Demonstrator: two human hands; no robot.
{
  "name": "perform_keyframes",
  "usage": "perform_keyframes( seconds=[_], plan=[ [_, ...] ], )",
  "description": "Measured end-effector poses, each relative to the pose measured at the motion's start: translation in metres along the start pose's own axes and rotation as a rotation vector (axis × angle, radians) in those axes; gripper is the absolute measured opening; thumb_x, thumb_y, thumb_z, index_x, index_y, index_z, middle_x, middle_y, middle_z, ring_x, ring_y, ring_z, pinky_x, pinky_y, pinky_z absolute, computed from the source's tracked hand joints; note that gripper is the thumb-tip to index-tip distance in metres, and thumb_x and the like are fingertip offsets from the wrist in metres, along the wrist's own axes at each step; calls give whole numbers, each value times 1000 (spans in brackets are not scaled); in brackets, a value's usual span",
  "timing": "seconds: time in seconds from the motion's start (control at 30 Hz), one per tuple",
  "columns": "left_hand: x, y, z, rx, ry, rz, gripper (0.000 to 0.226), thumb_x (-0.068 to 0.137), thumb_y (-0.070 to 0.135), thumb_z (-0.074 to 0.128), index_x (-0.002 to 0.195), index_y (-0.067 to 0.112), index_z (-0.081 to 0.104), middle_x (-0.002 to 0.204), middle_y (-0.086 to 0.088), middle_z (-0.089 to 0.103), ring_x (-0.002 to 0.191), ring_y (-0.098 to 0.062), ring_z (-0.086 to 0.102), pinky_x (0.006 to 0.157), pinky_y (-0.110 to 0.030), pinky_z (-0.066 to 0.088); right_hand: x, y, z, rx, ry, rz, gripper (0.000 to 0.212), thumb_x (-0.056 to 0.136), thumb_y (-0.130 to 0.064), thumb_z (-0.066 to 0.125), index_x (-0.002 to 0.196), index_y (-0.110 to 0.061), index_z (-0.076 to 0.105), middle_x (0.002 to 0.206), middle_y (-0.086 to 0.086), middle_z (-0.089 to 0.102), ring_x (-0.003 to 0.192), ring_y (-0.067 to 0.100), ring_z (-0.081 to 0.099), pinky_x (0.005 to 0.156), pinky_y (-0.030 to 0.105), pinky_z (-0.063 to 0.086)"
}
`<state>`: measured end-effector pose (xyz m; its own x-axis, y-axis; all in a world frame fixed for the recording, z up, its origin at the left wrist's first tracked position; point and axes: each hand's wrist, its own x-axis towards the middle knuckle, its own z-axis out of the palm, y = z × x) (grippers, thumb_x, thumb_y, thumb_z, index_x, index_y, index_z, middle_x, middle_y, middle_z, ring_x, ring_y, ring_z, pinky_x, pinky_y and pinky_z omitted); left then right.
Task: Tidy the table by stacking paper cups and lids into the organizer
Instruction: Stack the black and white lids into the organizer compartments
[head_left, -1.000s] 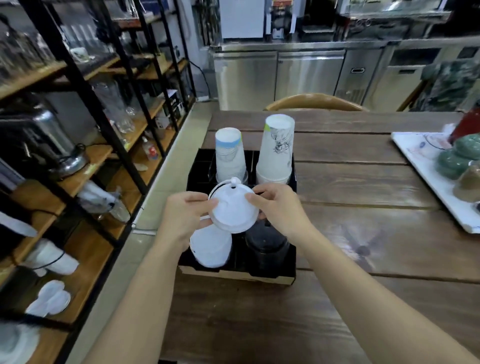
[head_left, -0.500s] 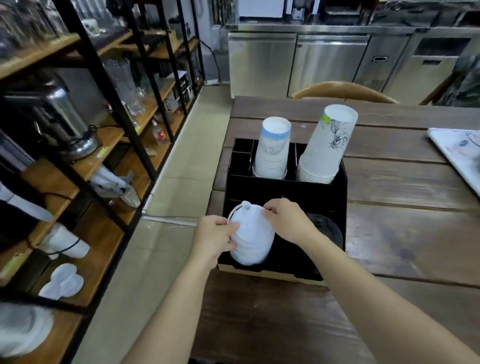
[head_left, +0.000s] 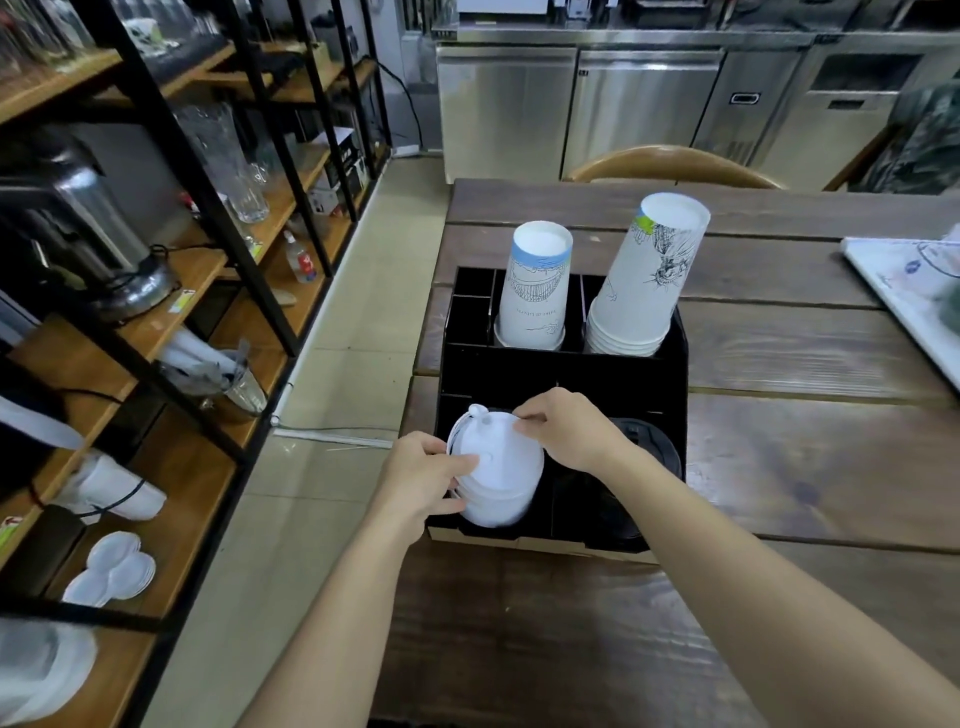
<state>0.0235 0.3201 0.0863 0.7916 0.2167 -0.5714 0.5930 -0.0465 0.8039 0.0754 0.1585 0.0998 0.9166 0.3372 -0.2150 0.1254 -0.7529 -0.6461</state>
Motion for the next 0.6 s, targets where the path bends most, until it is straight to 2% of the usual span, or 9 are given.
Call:
perform_keyframes(
  seconds=[0.1, 0.2, 0.27, 0.33, 0.4, 0.47, 0.53, 0.6],
  plan=[
    [-2, 3, -1, 2, 18, 11, 21, 80, 11, 69, 94, -1, 59, 97, -16, 60, 86, -25, 59, 59, -33, 55, 5, 2, 2, -1, 15, 20, 26, 85, -8, 49, 61, -1, 42, 63, 12, 32, 60, 18, 30, 56, 31, 22],
    [-1, 4, -2, 18, 11, 22, 25, 82, 12, 68, 98, -7, 60, 93, -13, 61, 78, -19, 58, 59, -32, 55, 11, 4, 8, 11, 49, 65, 25, 84, -13, 49, 62, 1, 51, 59, 9, 40, 61, 21, 39, 58, 31, 31],
    [0, 5, -2, 16, -9, 15, 28, 84, 13, 66, 101, -9, 60, 87, -10, 61, 74, -17, 59, 60, -33, 55, 16, 5, 11, 8, 62, 82, 22, 82, -14, 48, 69, 2, 57, 61, 11, 44, 61, 21, 42, 57, 31, 33],
    [-1, 5, -1, 8, -13, 12, 26, 84, 16, 66, 95, -6, 60, 88, -11, 61, 73, -18, 60, 59, -33, 56, 18, 6, 11, 2, 70, 78, 21, 81, -14, 47, 76, 2, 61, 64, 16, 46, 62, 20, 42, 58, 31, 34],
    [0, 4, -1, -9, -8, 5, 20, 84, 18, 67, 84, 3, 54, 91, -13, 59, 74, -19, 60, 60, -34, 57, 18, 6, 10, 2, 54, 44, 23, 81, -13, 47, 64, 0, 55, 60, 10, 40, 62, 20, 37, 57, 32, 31],
    [1, 1, -2, -41, -17, -16, 21, 84, 16, 67, 79, 5, 50, 95, -14, 58, 78, -21, 60, 66, -38, 58, 17, 5, 9, -7, 23, -13, 35, 83, -12, 48, 49, -13, 38, 54, 3, 32, 60, 19, 33, 56, 31, 28],
    [2, -1, -2, -90, -25, -41, 16, 83, 12, 67, 83, 5, 53, 102, -16, 57, 86, -25, 58, 72, -42, 58, 18, 3, 8, -23, 8, -43, 43, 84, -13, 49, 46, -19, 31, 50, -1, 30, 58, 19, 34, 55, 31, 28],
    [3, -1, -1, -75, -3, -25, 14, 83, 11, 66, 84, 7, 53, 102, -16, 56, 89, -27, 58, 69, -40, 58, 19, 2, 9, -29, 6, -38, 45, 85, -14, 50, 44, -20, 31, 49, -2, 30, 57, 19, 33, 55, 30, 28]
  ],
)
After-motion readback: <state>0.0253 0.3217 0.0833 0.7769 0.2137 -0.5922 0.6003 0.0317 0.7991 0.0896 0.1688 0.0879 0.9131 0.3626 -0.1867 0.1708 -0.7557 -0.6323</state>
